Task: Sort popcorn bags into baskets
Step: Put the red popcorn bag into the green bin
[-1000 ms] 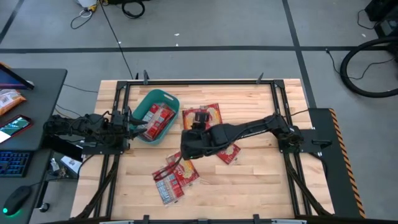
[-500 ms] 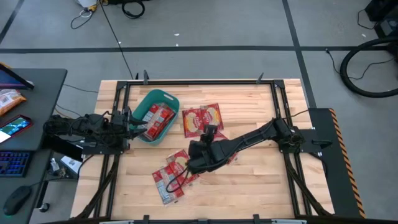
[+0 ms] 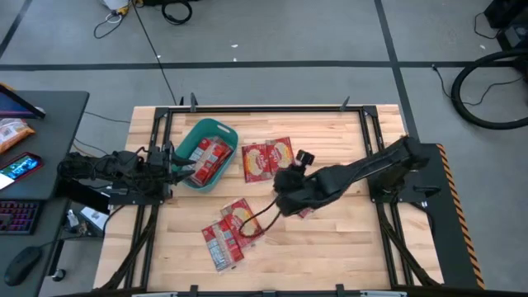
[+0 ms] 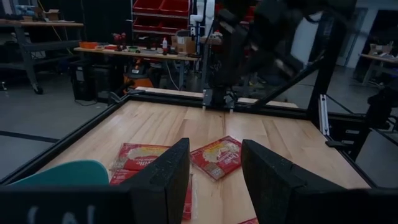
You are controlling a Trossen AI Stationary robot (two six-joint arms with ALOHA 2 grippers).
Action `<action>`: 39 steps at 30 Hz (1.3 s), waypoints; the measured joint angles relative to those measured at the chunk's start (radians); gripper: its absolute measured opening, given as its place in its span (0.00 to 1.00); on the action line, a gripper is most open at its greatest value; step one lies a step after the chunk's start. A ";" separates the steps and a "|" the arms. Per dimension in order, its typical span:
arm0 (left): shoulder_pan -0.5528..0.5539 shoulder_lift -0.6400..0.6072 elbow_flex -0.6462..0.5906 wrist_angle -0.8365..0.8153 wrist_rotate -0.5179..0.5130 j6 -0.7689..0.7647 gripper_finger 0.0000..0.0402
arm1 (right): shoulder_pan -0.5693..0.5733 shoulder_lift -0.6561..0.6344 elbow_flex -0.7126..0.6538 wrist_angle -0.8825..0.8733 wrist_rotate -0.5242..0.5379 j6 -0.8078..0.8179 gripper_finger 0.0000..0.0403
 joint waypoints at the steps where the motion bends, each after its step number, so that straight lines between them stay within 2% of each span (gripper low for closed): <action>1: 0.000 0.000 0.000 0.000 0.000 0.000 0.38 | -0.004 -0.037 -0.034 0.045 -0.001 -0.017 0.24; 7: 0.000 0.000 0.000 0.000 0.000 -0.001 0.37 | -0.041 -0.246 -0.273 0.275 -0.056 -0.042 0.23; 14: 0.000 0.000 0.000 0.003 0.000 0.001 0.37 | -0.093 -0.451 -0.576 0.538 -0.118 0.036 0.23; 20: 0.000 0.000 0.000 0.003 -0.001 0.001 0.37 | -0.137 -0.523 -0.725 0.694 -0.261 0.055 0.23; 25: 0.000 0.000 0.000 0.004 -0.030 0.006 0.37 | -0.143 -0.443 -0.729 0.690 -0.303 0.063 0.23; 32: 0.000 0.000 0.000 0.004 -0.039 0.006 0.37 | -0.133 -0.206 -0.632 0.666 -0.382 0.028 0.23; 39: 0.000 0.000 0.000 -0.001 -0.039 0.006 0.37 | -0.097 0.026 -0.421 0.416 -0.404 0.028 0.24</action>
